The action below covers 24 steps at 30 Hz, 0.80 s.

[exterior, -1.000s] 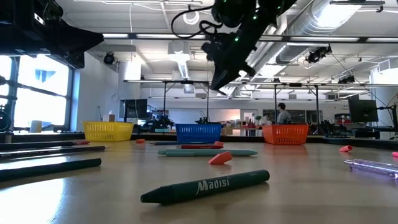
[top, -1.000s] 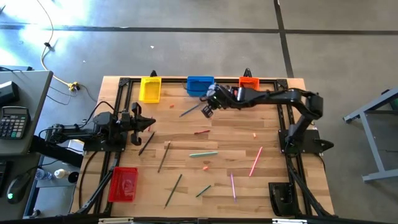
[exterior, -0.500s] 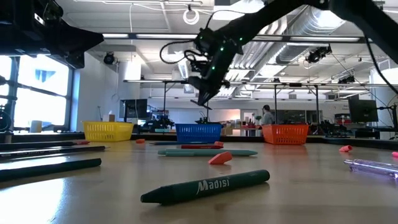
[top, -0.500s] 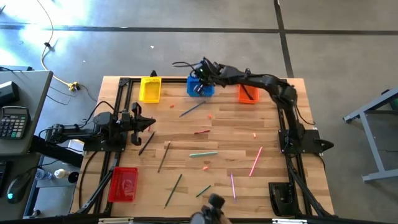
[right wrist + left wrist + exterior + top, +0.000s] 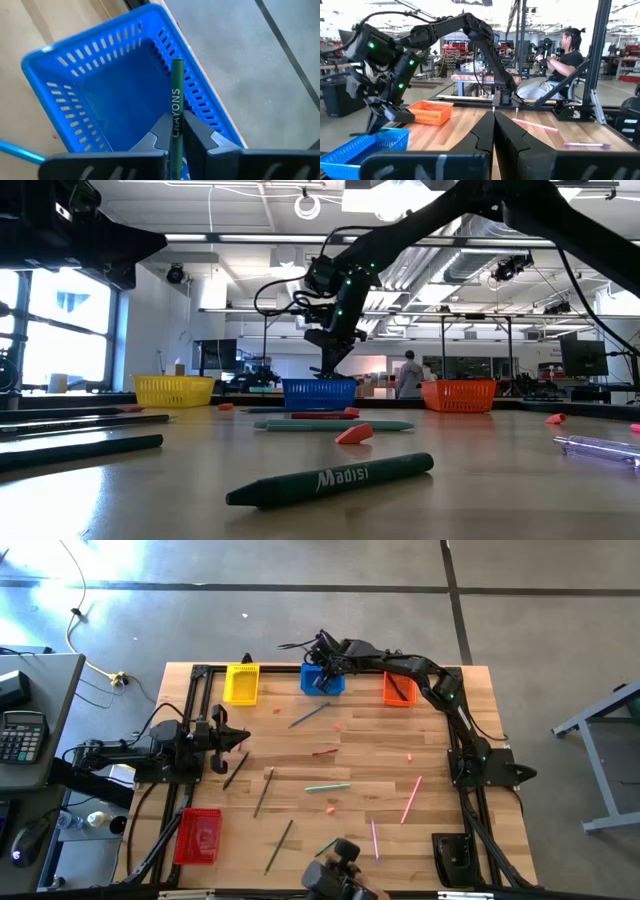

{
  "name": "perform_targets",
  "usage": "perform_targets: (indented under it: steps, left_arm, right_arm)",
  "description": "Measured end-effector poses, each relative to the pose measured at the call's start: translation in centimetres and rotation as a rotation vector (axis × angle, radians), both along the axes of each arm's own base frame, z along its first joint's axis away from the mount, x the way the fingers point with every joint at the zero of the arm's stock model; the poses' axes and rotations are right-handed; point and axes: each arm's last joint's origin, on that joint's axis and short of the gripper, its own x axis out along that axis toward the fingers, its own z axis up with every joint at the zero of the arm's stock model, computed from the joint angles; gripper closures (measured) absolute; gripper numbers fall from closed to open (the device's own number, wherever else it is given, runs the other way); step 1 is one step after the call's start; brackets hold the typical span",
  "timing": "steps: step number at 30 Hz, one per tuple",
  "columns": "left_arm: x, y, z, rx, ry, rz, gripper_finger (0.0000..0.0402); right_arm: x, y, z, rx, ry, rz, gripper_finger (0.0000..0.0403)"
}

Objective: Sort crayons/erasers/pens/pencils in bins
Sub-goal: Put the green crayon into the blue bin

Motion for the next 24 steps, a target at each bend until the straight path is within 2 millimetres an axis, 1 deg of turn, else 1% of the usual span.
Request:
perform_targets:
  steps: [6, 10, 16, 24]
  left_arm:
    - [0.0, 0.0, 0.0, 0.021, 0.005, 0.004, 0.0401]
    - [0.0, 0.0, 0.0, 0.021, 0.005, 0.005, 0.0401]
    - [0.0, 0.0, 0.0, 0.021, 0.005, 0.005, 0.0401]
    - [0.0, 0.0, 0.0, 0.021, 0.005, 0.005, 0.0401]
  right_arm:
    - [0.0, -0.6, -0.4, 0.016, -0.028, 0.005, 0.0391]
    - [-0.2, -0.9, -0.8, 0.026, -0.017, -0.001, 0.0391]
    - [-0.2, -0.9, -0.7, 0.031, -0.023, 0.011, 0.0391]
    - [-0.1, -0.9, -1.4, 0.038, -0.008, -0.014, 0.0391]
